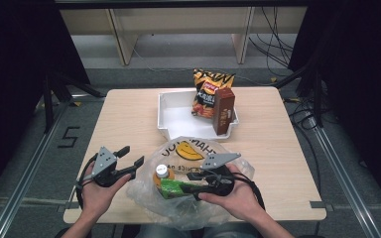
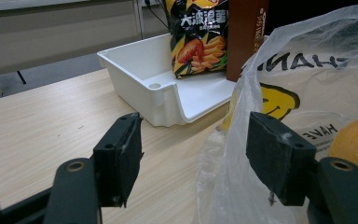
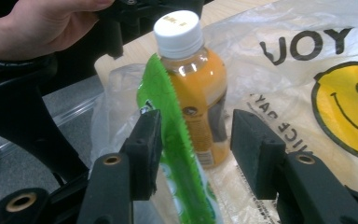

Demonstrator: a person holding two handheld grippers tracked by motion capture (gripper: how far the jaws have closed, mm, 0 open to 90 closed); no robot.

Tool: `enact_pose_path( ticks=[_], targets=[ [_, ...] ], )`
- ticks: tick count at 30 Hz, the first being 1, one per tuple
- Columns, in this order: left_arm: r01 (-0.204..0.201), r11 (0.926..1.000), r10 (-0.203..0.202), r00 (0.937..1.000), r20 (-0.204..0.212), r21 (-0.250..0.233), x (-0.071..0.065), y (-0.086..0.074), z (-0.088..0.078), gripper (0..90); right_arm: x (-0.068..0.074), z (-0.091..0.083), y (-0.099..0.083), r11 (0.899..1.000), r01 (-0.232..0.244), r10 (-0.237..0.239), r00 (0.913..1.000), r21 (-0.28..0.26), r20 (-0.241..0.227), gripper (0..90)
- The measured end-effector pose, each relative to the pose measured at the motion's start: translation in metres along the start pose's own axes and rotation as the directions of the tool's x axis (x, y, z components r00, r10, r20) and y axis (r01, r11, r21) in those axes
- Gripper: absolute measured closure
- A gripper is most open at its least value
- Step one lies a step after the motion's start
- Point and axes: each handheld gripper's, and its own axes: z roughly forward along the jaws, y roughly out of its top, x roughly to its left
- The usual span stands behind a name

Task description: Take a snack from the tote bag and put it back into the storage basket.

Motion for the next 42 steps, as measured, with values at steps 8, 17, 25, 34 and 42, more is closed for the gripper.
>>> enact_pose_path(
  ticks=[8,17,25,34,42],
  targets=[
    [-0.005,1.0,0.005,1.0,0.003,-0.005,0.002,0.0,0.0,35.3,0.001,0.002,-0.001,1.0,0.004,-0.004,1.0,0.017,-0.008,57.9],
    [-0.007,1.0,0.007,1.0,-0.001,0.004,0.001,0.0,0.0,35.3,0.0,-0.001,-0.002,1.0,-0.001,0.001,0.9995,0.012,-0.031,79.4],
    [-0.004,1.0,0.004,1.0,-0.002,0.005,0.0,0.0,0.0,35.3,0.0,-0.003,-0.003,1.0,0.024,-0.024,0.9985,0.01,-0.049,89.4],
    [-0.007,1.0,0.007,1.0,-0.002,0.005,0.001,0.0,0.0,35.3,0.003,-0.005,-0.001,0.999,0.034,-0.033,0.9974,0.011,-0.065,90.0],
    [-0.005,1.0,0.006,1.0,-0.003,0.006,0.0,0.0,0.0,35.3,0.003,-0.013,0.004,0.997,0.073,-0.075,0.9954,-0.038,-0.06,90.0]
  ],
)
